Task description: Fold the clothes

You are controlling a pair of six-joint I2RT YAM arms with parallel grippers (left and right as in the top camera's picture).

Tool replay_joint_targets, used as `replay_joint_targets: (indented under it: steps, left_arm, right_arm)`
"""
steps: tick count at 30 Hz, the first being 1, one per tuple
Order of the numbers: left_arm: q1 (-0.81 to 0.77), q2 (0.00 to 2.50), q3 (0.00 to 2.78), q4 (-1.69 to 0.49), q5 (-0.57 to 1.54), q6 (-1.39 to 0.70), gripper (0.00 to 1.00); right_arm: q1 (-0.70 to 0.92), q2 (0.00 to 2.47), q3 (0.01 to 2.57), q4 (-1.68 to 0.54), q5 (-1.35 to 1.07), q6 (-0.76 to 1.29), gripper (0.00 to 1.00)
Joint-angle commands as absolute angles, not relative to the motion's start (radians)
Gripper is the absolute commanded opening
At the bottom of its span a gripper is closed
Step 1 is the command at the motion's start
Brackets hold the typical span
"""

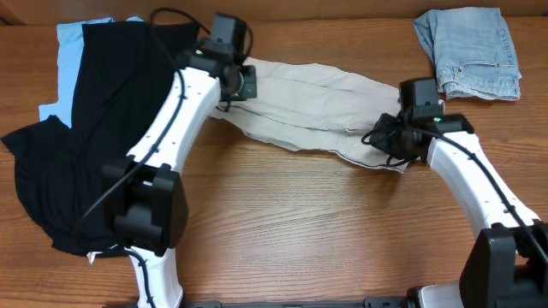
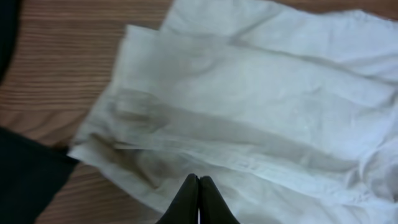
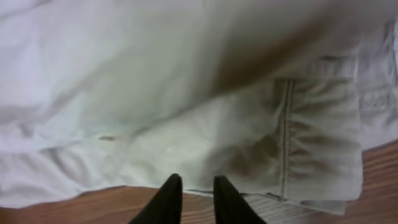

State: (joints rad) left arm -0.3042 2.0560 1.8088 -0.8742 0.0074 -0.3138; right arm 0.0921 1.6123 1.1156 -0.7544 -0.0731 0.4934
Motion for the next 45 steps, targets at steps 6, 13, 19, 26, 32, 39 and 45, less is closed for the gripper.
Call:
replay_joint_targets:
  steps: [6,13,19,26,32,39,45]
  left_arm:
    - [-0.402,2.057,1.67,-0.728,-0.038,-0.291,0.04]
    - [-0.438,2.057,1.595,-0.649,-0.05,-0.252,0.04]
    - [-0.457,2.059,1.584,-0.644,-0.056,-0.204,0.04]
    - [-0.466,2.114,1.584,-0.648,-0.051,-0.202,0.04]
    - [-0.478,2.187,1.584,-0.675,-0.057,-0.19,0.04]
    - [-0.477,2.193,1.584,-0.52,-0.117,-0.198,0.04]
    - [-0.477,2.195,1.585,-0.313,-0.135,-0.2,0.04]
  right_arm:
    - [0.091,1.665,1.042,-0.657,-0.062,0.532,0.13]
    - [0.091,1.754,1.04,-0.632,-0.062,0.536,0.1]
    - [0.091,1.794,1.04,-0.61,-0.074,0.554,0.09]
    - [0.091,1.794,1.04,-0.604,-0.073,0.554,0.08]
    - [0.091,1.794,1.04,-0.602,-0.073,0.554,0.08]
    - [0.091,1.794,1.04,-0.602,-0.073,0.554,0.08]
    - [0.091,1.794,1.04,-0.596,-0.073,0.554,0.08]
